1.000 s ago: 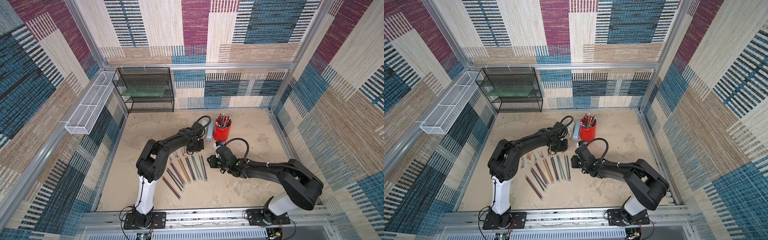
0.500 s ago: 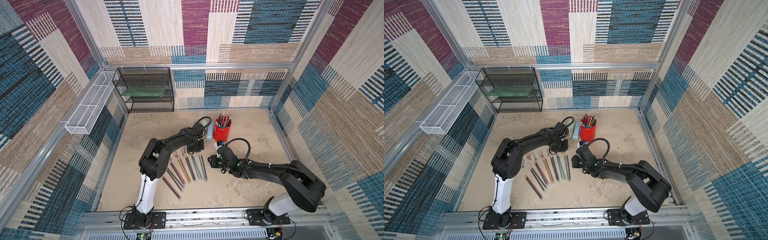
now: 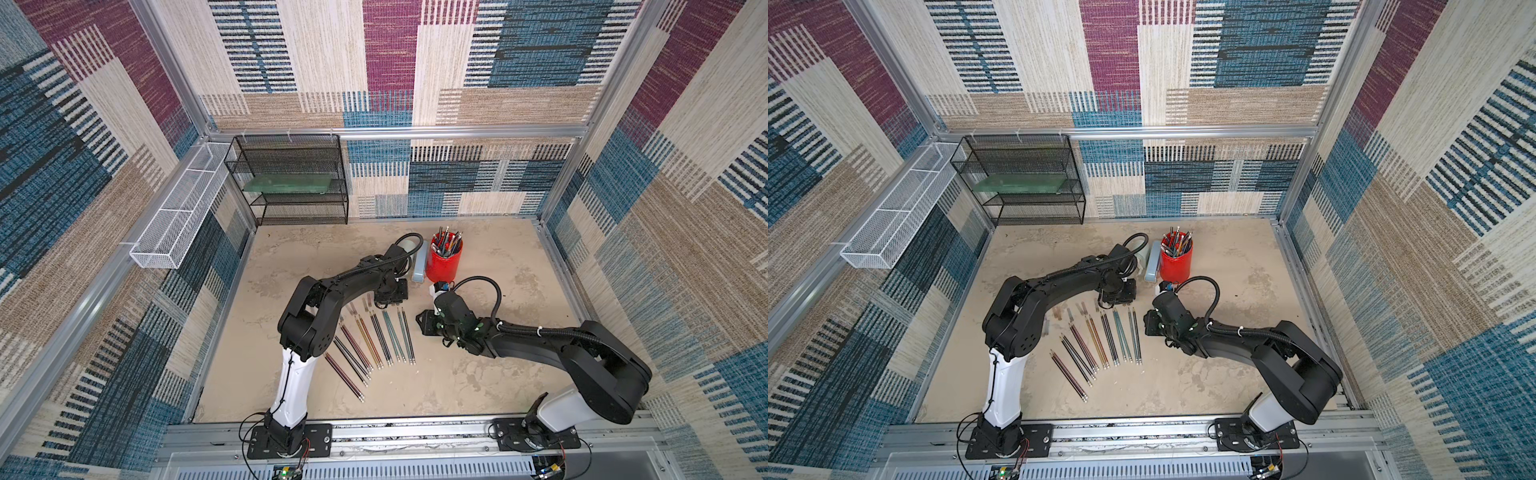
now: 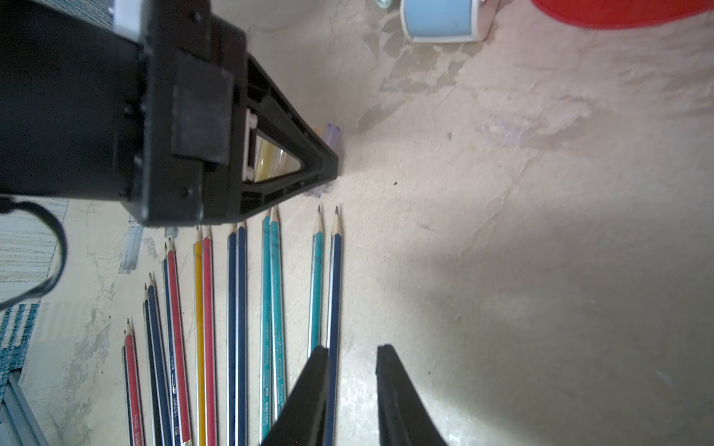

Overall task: Remove the protective cover of the pencils
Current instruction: Place the protective sleeve at the center of the board, then reset both arms

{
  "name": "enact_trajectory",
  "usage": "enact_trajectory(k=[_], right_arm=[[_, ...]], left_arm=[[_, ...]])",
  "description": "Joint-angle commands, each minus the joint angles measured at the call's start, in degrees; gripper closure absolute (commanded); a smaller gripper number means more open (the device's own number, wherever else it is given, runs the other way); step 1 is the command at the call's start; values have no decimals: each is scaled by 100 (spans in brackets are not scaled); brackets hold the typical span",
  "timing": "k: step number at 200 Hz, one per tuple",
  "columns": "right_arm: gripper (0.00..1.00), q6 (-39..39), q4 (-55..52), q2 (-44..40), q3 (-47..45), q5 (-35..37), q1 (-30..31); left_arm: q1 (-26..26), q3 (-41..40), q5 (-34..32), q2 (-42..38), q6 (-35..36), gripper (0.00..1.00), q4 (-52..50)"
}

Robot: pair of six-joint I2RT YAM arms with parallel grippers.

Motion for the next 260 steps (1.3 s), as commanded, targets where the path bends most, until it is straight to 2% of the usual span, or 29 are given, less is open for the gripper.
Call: enact_trajectory(k=[1, 75, 151, 183, 207, 219, 235, 239, 243, 245, 246, 249, 260], right_arm=[[73, -20, 84, 4, 17, 34, -3], [73, -45, 60, 97, 103, -25, -14], [73, -64, -31, 38, 122, 13, -14], [73, -50, -138, -102, 142, 89, -40], [71, -99, -455, -294, 309, 39, -122], [64, -76, -607, -492, 347, 7, -232], [48, -19, -824, -904, 353, 49, -409], [36, -1, -903, -1019, 362, 75, -457], [18, 19, -976, -1137, 374, 102, -506], [3, 29, -1003, -1206, 381, 118, -530], [1, 39, -1023, -1235, 384, 131, -544], [4, 62, -1069, -1336, 392, 162, -576], [5, 173, -1246, -1631, 457, 349, -719]], left_arm=[[-1, 20, 40, -9, 160, 80, -2], [-1, -76, 66, -98, 151, 80, 103], [7, -342, 268, -544, 300, 79, 480], [31, -1131, 54, -1304, 200, 78, 1215], [59, -2250, -477, -2581, 166, 72, 2158], [60, -2946, -1006, -3372, 175, 66, 2570], [60, -3938, -1940, -4561, 208, 59, 3144], [68, -4188, -2211, -4870, 227, 55, 3271], [69, -4463, -2469, -5160, 282, 50, 3439], [69, -4592, -2596, -5323, 296, 48, 3540], [69, -4624, -2658, -5403, 307, 47, 3573], [69, -4822, -2838, -5631, 364, 44, 3678], [69, -5422, -3589, -6411, 508, 30, 3944]])
